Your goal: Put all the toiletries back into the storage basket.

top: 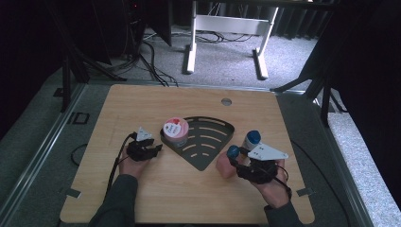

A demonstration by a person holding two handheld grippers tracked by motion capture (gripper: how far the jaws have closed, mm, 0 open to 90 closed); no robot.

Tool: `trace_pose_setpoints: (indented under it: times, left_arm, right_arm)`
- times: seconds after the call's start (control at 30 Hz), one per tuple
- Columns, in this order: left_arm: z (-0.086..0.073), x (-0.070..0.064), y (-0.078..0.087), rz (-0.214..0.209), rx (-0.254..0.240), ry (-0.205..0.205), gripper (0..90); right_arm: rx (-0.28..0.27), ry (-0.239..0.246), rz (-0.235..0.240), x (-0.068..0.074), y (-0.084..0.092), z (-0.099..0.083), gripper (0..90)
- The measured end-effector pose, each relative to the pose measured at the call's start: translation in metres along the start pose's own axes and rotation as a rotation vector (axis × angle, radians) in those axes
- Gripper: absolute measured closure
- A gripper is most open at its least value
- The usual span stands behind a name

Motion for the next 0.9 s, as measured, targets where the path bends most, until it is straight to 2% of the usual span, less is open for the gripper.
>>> trace_pose_setpoints:
  times: [0.23,0.57,0.63,0.9]
  left_arm:
    - [0.000,0.000,0.000,-0.001,0.000,0.000,52.5]
    - [0.000,0.000,0.000,0.000,0.004,-0.004,52.4]
    - [0.000,-0.001,0.000,0.001,0.006,-0.007,52.4]
    - [0.000,-0.001,0.000,0.000,0.006,-0.006,52.3]
  right_arm:
    - [0.022,-0.026,-0.014,-0.005,-0.010,-0.005,31.9]
    - [0.028,-0.060,-0.007,-0.009,-0.020,-0.010,25.6]
    - [0.026,-0.066,0.004,-0.009,-0.023,-0.011,25.3]
    - [0.041,-0.064,-0.005,-0.011,-0.035,-0.013,30.1]
Point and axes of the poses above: each handheld gripper's, and its own axes: y roughly backward along the jaws, z roughly out of its top, x roughly to its left, the point moved 3 cm from there along -y, roughly forward along the jaws, and after that the axes turned 5 degrees about -x, right-handed, at the moved point
